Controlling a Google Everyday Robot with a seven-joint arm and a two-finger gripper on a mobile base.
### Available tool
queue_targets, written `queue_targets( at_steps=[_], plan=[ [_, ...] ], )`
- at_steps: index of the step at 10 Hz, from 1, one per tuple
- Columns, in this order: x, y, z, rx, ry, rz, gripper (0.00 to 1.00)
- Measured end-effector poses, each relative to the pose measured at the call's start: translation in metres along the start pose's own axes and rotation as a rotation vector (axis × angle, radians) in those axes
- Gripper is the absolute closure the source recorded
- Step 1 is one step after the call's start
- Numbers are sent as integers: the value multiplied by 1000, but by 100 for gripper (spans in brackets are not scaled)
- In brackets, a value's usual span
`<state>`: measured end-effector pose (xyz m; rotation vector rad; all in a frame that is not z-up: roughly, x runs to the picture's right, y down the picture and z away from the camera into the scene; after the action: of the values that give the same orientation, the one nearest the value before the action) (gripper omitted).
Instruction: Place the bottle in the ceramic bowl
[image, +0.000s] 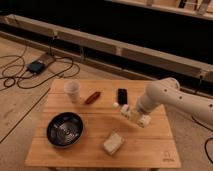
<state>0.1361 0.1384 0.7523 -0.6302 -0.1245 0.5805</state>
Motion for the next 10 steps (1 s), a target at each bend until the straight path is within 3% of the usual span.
queue_targets(
  at_steps=[1, 4, 8, 10],
  plan=[
    [-24, 14, 0, -46, -11, -52, 100],
    [-77, 42, 6, -136, -38, -163, 100],
    [-127, 75, 26, -238, -80, -275, 100],
    [-143, 90, 32, -270, -86, -316, 100]
  ],
)
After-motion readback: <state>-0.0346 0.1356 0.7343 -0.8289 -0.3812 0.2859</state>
